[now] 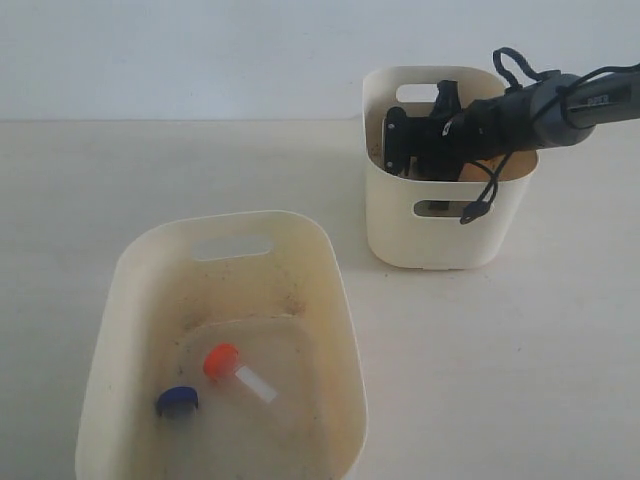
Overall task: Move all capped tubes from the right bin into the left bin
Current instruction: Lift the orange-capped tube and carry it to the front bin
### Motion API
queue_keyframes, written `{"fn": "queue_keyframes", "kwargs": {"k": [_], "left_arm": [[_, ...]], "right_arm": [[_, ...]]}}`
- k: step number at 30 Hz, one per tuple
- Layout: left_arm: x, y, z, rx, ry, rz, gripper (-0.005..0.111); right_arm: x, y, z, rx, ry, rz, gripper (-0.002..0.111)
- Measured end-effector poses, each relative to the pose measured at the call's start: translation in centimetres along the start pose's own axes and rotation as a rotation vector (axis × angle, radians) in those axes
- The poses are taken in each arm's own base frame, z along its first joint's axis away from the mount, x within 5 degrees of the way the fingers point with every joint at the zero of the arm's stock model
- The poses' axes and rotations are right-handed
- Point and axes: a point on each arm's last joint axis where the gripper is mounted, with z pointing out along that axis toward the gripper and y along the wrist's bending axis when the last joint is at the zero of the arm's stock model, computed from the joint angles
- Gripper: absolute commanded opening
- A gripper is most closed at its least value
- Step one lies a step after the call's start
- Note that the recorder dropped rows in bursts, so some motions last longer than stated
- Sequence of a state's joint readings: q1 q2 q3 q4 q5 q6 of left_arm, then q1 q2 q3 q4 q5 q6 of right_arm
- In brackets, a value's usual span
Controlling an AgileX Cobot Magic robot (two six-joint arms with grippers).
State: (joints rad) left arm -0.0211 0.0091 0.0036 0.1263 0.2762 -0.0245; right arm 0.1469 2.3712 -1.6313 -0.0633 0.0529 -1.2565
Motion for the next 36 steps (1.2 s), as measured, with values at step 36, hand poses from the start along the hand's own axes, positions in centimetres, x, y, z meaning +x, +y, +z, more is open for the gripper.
{"fn": "queue_keyframes", "kwargs": {"k": [36], "left_arm": [[0.0,0.0,0.0,0.000,0.000,0.000,0.004]], "right_arm": [[-1.8,-9.0,-13.6,0.003,0.024,0.306,0.000]]}}
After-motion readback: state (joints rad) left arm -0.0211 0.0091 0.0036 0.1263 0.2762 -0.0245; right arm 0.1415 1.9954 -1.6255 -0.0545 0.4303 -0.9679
